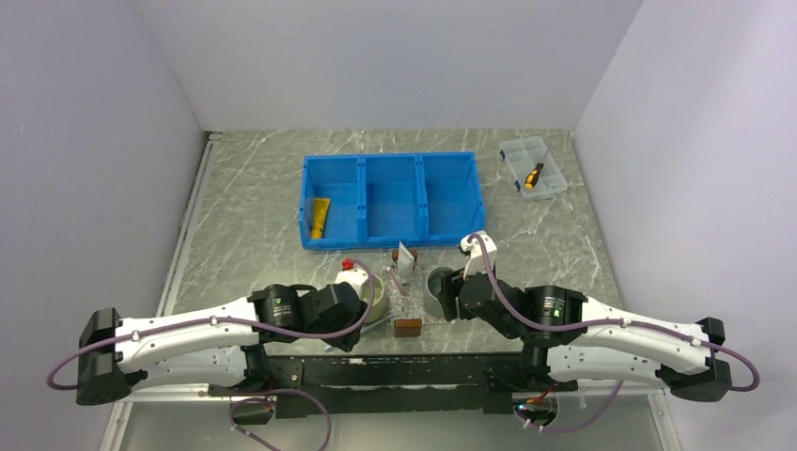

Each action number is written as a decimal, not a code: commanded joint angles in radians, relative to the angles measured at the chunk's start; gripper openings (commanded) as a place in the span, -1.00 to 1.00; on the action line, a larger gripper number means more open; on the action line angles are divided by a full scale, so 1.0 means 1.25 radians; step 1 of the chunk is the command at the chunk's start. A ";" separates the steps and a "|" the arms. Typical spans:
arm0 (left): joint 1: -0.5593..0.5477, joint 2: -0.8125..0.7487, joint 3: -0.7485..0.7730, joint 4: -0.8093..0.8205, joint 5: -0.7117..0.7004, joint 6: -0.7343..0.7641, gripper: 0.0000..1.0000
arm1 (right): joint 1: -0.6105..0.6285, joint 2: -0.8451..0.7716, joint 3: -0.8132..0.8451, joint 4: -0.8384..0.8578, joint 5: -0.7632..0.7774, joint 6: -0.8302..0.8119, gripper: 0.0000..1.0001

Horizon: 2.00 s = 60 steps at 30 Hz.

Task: Prepare toiletry sets of a toothbrush and toothpaste on the tray

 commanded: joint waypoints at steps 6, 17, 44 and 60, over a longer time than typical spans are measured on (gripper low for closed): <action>-0.004 0.060 -0.057 0.097 -0.089 -0.067 0.20 | -0.001 -0.001 0.016 0.029 -0.020 0.013 0.32; -0.004 0.153 -0.079 0.157 -0.113 -0.042 0.17 | -0.002 -0.004 0.005 0.027 -0.022 0.027 0.33; -0.004 0.272 -0.090 0.237 -0.097 -0.008 -0.42 | 0.000 -0.003 -0.003 0.034 -0.030 0.035 0.33; -0.009 0.273 -0.076 0.237 -0.062 0.014 -0.90 | -0.001 0.005 0.001 0.037 -0.033 0.036 0.33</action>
